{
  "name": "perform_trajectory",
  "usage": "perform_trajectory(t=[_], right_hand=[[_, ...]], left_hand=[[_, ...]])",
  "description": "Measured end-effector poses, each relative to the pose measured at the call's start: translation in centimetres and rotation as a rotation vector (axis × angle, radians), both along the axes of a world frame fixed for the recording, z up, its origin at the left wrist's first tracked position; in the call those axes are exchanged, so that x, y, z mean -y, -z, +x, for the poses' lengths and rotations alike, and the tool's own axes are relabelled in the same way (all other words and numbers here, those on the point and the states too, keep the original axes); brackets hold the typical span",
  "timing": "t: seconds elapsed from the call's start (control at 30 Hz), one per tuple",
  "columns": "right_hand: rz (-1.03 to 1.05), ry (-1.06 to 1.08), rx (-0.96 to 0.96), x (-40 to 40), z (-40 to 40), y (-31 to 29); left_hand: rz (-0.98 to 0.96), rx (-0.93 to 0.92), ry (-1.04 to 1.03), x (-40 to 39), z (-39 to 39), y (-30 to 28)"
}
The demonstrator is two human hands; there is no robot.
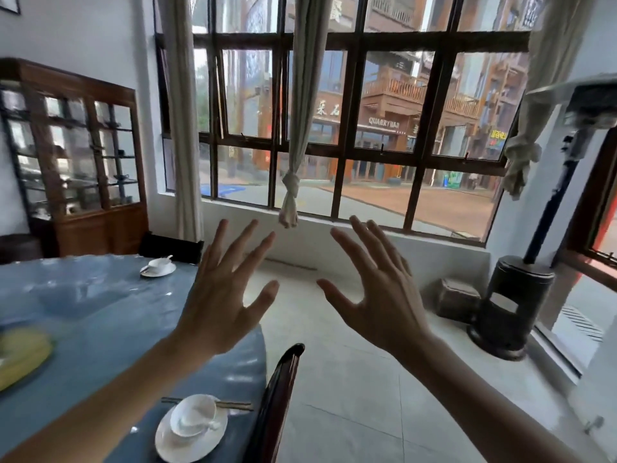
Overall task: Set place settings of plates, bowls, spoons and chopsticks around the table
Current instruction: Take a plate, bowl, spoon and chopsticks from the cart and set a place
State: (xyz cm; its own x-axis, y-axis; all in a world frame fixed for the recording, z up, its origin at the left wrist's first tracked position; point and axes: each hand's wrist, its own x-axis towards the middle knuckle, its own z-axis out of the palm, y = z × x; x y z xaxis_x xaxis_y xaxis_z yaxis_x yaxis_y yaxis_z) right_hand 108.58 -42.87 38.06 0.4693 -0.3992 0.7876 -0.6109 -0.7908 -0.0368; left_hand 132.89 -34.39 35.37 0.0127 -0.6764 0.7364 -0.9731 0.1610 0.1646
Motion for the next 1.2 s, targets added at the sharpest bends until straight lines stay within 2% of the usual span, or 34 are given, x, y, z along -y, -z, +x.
perform_trajectory(t=[0.33,0.47,0.57,0.7,0.8,0.97,1.2], right_hand=[[0.124,-0.131,-0.053,14.0,5.4,4.4],[0.220,-0.218,-0.056,18.8,10.0,6.3],[0.257,-0.286,-0.175,21.7,13.9,8.6],[0.435,-0.410,-0.233,23.7,19.6,12.6],[0.639,-0.504,-0.250,22.9,23.9,16.6],[0.845,-0.640,-0.323,20.7,30.1,23.8],[1.131,-0.634,-0.588,21.7,34.5,33.8]], left_hand=[[0.082,-0.062,-0.159,9.9,5.5,3.9],[0.118,-0.208,-0.215,13.8,8.9,6.8],[0.161,-0.352,-0.283,14.9,11.5,10.3],[0.214,-0.513,-0.398,13.3,14.3,15.9],[0.250,-0.657,-0.522,9.9,15.4,19.9],[0.345,-0.842,-0.720,5.4,14.9,26.0],[0.314,-1.270,-0.952,3.5,12.5,33.5]])
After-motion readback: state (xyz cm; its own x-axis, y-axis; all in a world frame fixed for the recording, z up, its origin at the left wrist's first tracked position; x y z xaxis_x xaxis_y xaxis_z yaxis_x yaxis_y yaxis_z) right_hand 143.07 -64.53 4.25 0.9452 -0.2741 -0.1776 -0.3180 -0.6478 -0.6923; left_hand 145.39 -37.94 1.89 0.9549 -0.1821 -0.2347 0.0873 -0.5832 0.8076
